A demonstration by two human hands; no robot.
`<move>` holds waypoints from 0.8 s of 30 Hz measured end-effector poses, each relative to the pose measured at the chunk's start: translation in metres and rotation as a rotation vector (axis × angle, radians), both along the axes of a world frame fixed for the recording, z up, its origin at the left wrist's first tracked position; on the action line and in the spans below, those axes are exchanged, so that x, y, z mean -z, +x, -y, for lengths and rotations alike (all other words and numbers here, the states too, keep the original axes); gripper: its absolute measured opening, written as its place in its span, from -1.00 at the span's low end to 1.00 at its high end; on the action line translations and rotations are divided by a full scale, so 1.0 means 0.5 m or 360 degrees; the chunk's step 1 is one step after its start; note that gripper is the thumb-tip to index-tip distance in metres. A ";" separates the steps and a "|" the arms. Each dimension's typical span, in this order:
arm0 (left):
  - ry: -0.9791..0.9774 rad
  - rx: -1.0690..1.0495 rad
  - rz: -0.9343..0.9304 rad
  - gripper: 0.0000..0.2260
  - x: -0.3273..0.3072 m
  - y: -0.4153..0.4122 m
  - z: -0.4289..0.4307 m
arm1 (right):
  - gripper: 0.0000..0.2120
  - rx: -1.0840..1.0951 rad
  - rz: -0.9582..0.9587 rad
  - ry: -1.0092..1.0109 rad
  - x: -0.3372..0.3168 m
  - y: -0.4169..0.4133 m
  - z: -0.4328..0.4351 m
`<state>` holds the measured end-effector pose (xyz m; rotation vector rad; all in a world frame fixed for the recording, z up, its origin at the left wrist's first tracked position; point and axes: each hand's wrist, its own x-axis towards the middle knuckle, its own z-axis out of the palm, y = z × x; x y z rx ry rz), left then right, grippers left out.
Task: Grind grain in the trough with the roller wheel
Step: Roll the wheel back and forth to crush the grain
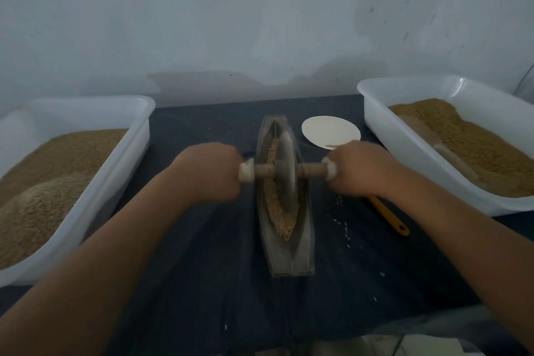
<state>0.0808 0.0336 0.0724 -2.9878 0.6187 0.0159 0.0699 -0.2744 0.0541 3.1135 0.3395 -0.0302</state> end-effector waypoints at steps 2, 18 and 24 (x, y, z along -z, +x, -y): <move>0.0029 0.0089 -0.0050 -0.83 0.009 -0.026 -0.016 | -0.73 -0.0060 -0.0133 0.0053 0.005 -0.048 0.013; -0.0048 -0.0004 -0.0214 -0.82 0.028 0.000 -0.025 | -0.64 -0.0041 0.0305 -0.0055 0.004 -0.035 0.000; -0.0096 -0.0106 0.0028 -0.77 0.033 0.056 -0.009 | -0.65 -0.0010 0.0525 -0.0077 0.005 0.009 -0.023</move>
